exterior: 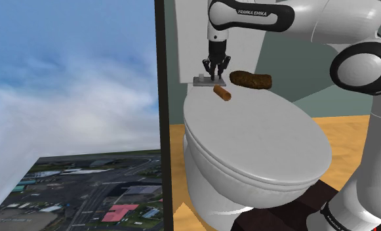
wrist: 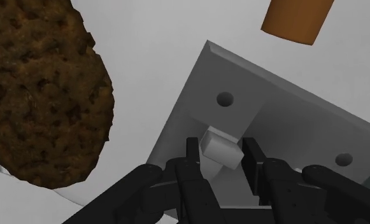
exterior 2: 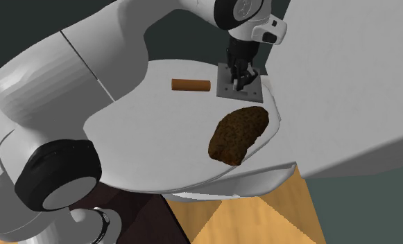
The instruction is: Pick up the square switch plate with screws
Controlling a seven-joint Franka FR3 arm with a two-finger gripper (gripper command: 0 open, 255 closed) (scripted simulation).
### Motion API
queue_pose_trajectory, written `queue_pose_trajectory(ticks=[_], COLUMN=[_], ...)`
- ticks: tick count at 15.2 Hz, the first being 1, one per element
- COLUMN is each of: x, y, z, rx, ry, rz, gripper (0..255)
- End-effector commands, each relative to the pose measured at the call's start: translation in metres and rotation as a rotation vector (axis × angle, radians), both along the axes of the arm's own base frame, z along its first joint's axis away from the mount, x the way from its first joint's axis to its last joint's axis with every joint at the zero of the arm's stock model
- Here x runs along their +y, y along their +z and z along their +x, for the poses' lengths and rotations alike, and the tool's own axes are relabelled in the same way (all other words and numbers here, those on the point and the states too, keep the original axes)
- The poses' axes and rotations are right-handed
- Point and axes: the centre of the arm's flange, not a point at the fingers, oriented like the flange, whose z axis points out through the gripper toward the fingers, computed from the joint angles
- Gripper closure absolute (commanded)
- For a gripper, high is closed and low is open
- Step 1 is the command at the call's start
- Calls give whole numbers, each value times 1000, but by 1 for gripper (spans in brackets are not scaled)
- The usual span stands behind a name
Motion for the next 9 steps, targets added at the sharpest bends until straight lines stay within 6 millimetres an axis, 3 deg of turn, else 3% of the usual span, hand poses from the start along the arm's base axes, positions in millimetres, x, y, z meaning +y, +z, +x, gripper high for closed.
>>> queue_pose_trajectory(ticks=[1,9], x=[0,0], y=[10,52], z=[-1,-1], rx=[0,0], ry=[0,0], rz=[0,0], gripper=[255,255])
